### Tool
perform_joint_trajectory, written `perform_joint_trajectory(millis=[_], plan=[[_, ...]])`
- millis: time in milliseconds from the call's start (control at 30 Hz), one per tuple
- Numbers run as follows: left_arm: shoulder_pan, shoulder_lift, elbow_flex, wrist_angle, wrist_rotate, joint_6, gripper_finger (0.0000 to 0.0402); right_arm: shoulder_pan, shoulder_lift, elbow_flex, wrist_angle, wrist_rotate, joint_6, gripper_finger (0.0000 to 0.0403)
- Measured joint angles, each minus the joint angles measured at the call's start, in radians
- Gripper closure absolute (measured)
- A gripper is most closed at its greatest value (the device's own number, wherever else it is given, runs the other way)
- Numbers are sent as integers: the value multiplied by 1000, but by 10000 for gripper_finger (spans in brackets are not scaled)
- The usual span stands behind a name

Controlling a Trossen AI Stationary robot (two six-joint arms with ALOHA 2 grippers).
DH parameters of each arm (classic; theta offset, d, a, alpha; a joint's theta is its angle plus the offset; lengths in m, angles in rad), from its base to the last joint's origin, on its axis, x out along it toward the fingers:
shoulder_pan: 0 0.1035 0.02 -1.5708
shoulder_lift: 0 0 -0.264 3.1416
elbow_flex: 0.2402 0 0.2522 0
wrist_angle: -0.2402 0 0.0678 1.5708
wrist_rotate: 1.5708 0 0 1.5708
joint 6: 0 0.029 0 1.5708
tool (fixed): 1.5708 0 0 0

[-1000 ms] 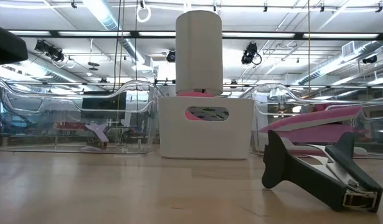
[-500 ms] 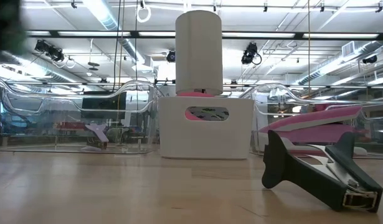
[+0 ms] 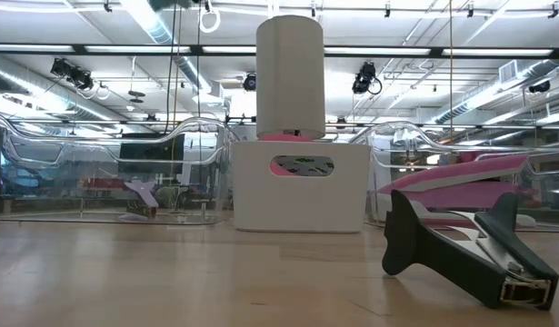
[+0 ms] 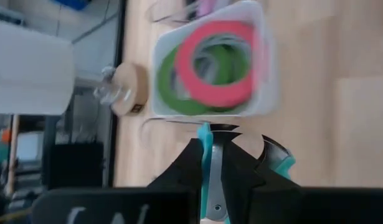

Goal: Pick and place Stapler, Stapler remover, tape
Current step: Put the blue staple remover into the left transparent bin

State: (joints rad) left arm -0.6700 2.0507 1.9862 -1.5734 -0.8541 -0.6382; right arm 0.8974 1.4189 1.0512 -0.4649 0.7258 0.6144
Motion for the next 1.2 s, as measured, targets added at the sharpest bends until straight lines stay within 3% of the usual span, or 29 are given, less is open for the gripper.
perform_joint_trajectory(millis=[200,333,600,867,1200], plan=[[131,-36,2,2,13,49,366,0,0,0,-2,-1,0,296],[226,-48,-27,3,78,82,366,0,0,0,-2,-1,0,296],[375,-133,-293,2,209,32,366,3,0,0,-4,-20,6,296],[426,-254,-558,44,220,-109,366,3,0,0,-3,-26,6,296],[438,-326,-694,177,231,-190,357,3,0,0,7,-1,18,296]])
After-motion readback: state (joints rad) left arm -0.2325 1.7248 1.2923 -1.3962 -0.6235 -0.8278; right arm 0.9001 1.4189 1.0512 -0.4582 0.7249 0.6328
